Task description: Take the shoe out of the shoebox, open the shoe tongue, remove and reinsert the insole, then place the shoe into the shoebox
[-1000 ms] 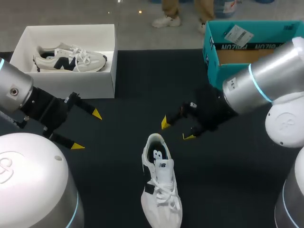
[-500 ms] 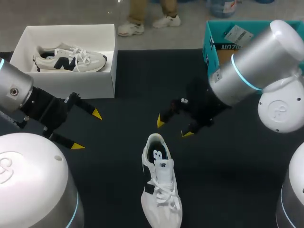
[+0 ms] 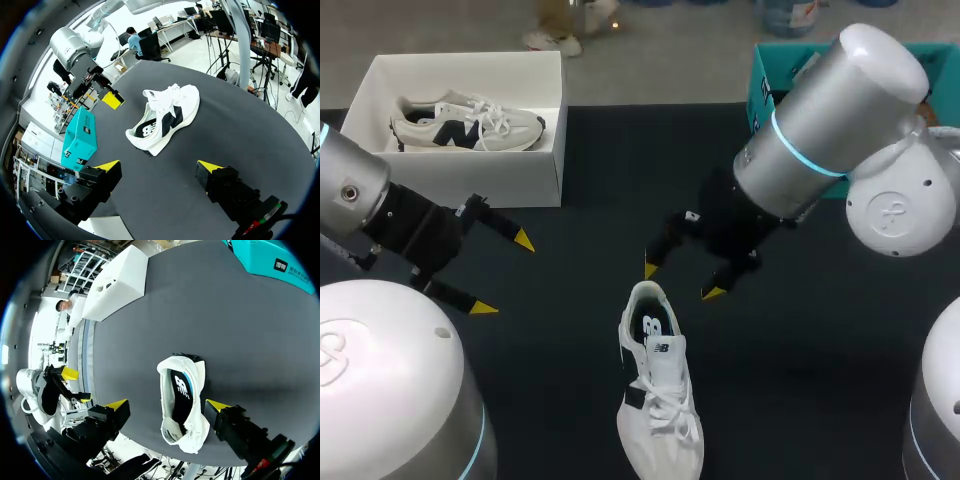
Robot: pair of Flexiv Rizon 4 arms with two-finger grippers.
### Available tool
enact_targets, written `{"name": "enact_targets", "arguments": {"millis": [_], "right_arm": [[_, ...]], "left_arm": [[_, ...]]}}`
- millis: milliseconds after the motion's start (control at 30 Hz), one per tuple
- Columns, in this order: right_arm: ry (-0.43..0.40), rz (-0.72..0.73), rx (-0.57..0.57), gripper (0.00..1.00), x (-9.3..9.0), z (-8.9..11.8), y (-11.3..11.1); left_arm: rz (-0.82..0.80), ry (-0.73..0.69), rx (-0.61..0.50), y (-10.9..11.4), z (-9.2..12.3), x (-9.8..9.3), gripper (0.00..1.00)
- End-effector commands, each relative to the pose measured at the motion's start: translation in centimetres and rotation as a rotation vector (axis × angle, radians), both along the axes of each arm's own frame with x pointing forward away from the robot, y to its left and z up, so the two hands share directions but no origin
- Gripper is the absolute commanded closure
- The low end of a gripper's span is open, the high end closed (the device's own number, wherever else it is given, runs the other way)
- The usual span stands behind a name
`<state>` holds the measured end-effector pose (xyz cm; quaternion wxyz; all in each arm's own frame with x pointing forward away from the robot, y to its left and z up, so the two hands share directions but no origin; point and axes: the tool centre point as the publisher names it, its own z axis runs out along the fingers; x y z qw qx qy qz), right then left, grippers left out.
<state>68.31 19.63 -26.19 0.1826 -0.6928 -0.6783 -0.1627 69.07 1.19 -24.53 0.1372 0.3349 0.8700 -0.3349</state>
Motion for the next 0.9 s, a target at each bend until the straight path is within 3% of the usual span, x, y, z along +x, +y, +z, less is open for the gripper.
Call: {"name": "enact_targets", "arguments": {"millis": [33, 67, 233, 467, 900], "right_arm": [[0.014, 0.006, -0.115, 0.0, 0.2, -0.4, 1.8], [0.014, 0.003, -0.123, 0.05, 0.1, -0.5, 2.1], [0.042, 0.004, -0.176, 0.97, -0.4, -0.5, 3.0], [0.074, 0.004, -0.204, 1.0, -1.5, -1.6, 4.1], [0.059, -0.032, -0.282, 1.0, -2.3, -4.6, 4.6]], "left_arm": [[0.0, 0.0, 0.003, 0.0, 0.0, -0.1, 0.0], [0.0, 0.0, 0.003, 0.0, 0.0, -0.1, 0.0], [0.0, 0.0, 0.003, 0.0, 0.0, -0.1, 0.0], [0.0, 0.0, 0.003, 0.0, 0.0, -0.1, 0.0], [0.0, 0.0, 0.003, 0.0, 0.0, -0.1, 0.0]]}}
